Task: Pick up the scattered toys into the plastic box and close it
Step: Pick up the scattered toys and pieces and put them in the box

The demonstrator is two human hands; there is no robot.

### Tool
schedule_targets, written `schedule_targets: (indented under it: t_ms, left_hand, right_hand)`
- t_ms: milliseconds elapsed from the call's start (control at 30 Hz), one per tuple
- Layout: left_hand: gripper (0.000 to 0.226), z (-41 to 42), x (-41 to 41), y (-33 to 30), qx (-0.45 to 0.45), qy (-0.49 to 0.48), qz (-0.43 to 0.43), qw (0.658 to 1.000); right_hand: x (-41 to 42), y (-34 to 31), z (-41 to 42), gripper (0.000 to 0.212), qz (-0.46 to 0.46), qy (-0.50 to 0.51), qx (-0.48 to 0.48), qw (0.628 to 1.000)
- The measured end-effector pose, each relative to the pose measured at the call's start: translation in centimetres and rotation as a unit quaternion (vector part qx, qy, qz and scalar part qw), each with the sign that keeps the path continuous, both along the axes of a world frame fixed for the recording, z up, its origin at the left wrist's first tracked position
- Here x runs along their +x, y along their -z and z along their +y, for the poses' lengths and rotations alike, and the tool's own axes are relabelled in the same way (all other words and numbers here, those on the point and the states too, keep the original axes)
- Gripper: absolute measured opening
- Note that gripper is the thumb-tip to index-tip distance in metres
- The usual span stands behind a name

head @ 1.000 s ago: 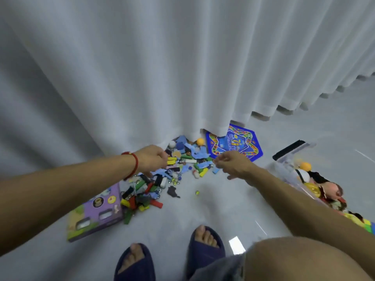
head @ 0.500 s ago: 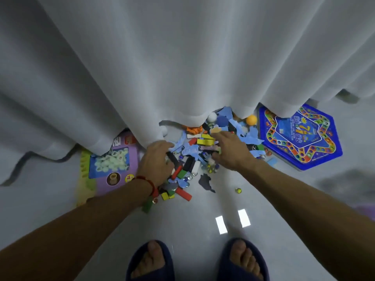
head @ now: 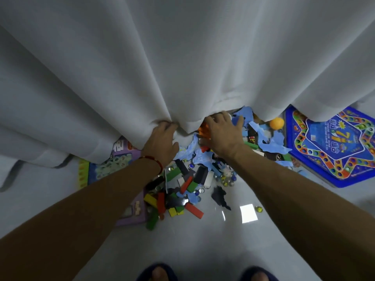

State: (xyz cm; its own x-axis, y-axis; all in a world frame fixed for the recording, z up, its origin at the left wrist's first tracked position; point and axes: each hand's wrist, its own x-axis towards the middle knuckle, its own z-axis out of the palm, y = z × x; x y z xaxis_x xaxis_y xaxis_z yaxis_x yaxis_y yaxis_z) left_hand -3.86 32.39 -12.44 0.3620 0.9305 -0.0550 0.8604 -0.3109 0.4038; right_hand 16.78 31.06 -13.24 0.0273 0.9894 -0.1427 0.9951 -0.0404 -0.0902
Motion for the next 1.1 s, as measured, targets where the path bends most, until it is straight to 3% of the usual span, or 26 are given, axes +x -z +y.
schedule_targets:
  t_ms: [67, 133, 333, 533, 633, 800, 933, 1000, 1100]
  left_hand:
    - [0.047, 0.3, 0.3, 0.6, -0.011, 0.018, 0.011, 1.000]
    - [0.037, 0.5, 0.5, 1.1, -0.007, 0.030, 0.014, 0.999]
    - [0.024, -1.2, 0.9, 0.2, 0.003, -0.011, -0.084, 0.996]
    - [0.024, -6.9, 5.7, -4.4, -0.104, -0.093, -0.208, 0.968]
    - [0.027, -10.1, 9.6, -9.2, -0.171, -0.067, -0.242, 0.953]
    - [0.015, -16.9, 17.0, -19.9, -0.291, 0.120, -0.222, 0.923]
    - [0.022, -21.9, 22.7, -26.7, -0.350, 0.227, -0.202, 0.886]
    - [0.021, -24.3, 25.5, -29.3, -0.366, 0.250, -0.195, 0.875]
    - [0.021, -28.0, 29.6, -31.9, -0.407, 0.257, -0.224, 0.847]
  right_hand:
    - [-0.7, 0.9, 0.2, 0.046, -0.007, 0.007, 0.025, 1.000]
    - [-0.8, 1.2, 0.2, 0.040, 0.006, 0.001, 0.049, 0.999]
    - [0.2, -0.8, -2.1, 0.054, 0.133, -0.013, 0.136, 0.982]
    - [2.2, -5.2, -11.4, 0.059, 0.333, 0.144, 0.107, 0.926]
    - [4.9, -10.1, -18.1, 0.040, 0.401, 0.252, 0.073, 0.878]
    - [10.4, -17.4, -30.8, 0.047, 0.423, 0.379, 0.129, 0.813]
    - [14.2, -22.2, -38.5, 0.051, 0.403, 0.462, 0.198, 0.765]
    - [16.4, -24.1, -41.4, 0.052, 0.404, 0.508, 0.261, 0.714]
    - [19.3, -26.6, -44.4, 0.053, 0.469, 0.580, 0.306, 0.592]
